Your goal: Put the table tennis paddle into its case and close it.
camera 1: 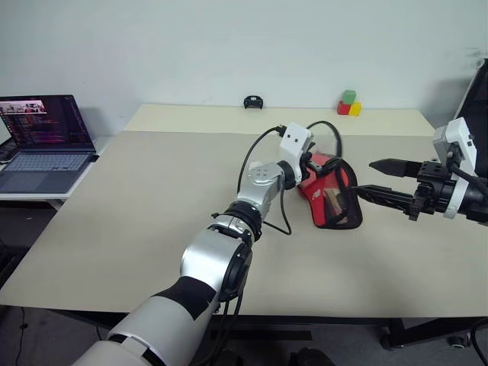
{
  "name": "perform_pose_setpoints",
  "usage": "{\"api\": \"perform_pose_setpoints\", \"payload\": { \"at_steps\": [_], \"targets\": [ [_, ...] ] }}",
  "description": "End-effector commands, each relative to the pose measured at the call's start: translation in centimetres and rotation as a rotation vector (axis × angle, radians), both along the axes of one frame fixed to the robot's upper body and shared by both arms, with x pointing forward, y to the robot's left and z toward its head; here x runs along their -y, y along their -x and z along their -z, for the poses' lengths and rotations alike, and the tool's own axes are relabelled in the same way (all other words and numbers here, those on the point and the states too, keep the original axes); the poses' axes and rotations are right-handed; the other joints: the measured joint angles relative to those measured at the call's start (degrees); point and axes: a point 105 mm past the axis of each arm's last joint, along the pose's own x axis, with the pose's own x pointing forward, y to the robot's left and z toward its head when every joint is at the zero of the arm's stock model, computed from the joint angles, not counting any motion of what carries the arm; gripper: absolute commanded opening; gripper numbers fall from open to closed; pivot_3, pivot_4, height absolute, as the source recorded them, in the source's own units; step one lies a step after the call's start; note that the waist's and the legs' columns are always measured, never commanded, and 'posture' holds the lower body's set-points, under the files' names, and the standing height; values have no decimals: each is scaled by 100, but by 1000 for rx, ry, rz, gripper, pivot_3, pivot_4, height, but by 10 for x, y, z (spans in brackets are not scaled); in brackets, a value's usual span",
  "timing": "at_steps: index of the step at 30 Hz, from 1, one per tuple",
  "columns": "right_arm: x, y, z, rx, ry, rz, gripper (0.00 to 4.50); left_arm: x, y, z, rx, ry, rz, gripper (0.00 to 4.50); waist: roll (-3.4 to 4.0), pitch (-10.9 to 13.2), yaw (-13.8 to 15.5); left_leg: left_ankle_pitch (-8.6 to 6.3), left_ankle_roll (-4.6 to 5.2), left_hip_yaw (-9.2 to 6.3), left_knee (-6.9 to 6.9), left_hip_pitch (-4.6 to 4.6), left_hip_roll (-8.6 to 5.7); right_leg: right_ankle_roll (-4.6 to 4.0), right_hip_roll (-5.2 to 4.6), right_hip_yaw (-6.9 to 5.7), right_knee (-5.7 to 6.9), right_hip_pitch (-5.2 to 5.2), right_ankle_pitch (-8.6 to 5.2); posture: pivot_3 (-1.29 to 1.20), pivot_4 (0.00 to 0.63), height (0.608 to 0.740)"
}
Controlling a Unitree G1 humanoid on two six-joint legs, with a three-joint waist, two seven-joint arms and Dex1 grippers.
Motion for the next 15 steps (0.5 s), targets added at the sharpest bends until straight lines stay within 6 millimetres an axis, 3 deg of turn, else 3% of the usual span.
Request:
{"api": "perform_pose_setpoints", "payload": {
  "at_steps": [1,6,11,15],
  "targets": [
    [-1,0,-13,64,-7,4,4465,13,6,-16,48,0,31,4500,0,0,2,0,0,0,0,0,0,0,0,1,0,0,0,0,150,740],
    [1,-7,-11,71,-31,42,4465,7,7,-33,86,63,76,4500,1,0,0,0,0,1,0,1,1,0,0,1,1,-1,0,0,150,740],
    [9,-30,7,42,-82,145,4465,-29,0,-26,136,33,83,4500,6,0,-24,0,-1,10,-1,9,6,-1,1,7,6,-1,0,0,150,740],
    [10,-57,32,-21,-119,209,4465,-78,-4,-10,168,-4,74,4500,8,-1,-66,1,-1,11,-2,11,9,-2,1,11,8,-3,1,0,150,740]
  ]
}}
